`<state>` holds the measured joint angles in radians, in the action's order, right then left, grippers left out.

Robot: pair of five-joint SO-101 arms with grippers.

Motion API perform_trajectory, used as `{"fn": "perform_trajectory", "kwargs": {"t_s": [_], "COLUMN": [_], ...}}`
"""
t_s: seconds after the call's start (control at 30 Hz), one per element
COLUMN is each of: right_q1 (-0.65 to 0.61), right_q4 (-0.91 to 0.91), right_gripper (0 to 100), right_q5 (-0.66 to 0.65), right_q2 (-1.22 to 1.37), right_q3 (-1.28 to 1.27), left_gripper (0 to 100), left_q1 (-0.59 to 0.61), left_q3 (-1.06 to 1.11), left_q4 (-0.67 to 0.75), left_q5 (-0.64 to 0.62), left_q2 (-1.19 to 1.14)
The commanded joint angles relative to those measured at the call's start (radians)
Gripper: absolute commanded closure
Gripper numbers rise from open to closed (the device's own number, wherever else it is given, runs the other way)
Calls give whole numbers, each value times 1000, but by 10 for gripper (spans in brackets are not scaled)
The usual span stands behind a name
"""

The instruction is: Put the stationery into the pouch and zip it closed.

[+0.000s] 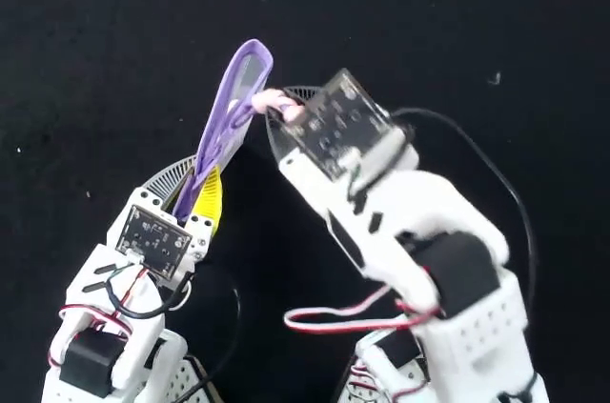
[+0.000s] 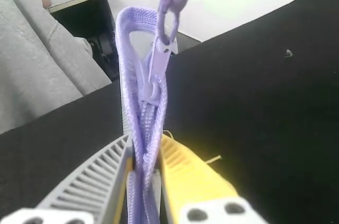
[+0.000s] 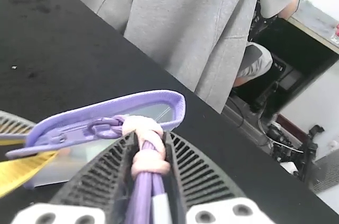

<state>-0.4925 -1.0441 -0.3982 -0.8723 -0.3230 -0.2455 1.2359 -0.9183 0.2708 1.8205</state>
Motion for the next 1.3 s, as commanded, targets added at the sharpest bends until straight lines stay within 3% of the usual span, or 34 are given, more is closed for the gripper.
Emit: {"fn": "perform_trajectory", "kwargs": {"t_s": [0.0,0.13,0.5,0.83,1.27], "right_q1": [86,158,175,304,382], "right_q4": [75,94,94,92,86], "right_gripper": [988,988,988,988,988], "right_q5": [-8,-9,-44,-49,-49], "right_q2": [33,84,341,605,875], "right_q3": [94,148,397,642,892], "left_gripper": [972,972,972,972,972], "left_q1": [36,36,38,38,39], "left_q3": [4,4,4,4,5], "left_q4": [-25,-25,-46,-44,-43], "left_q5": [3,-18,-37,-38,-38], "left_q2": [2,2,2,2,2]}}
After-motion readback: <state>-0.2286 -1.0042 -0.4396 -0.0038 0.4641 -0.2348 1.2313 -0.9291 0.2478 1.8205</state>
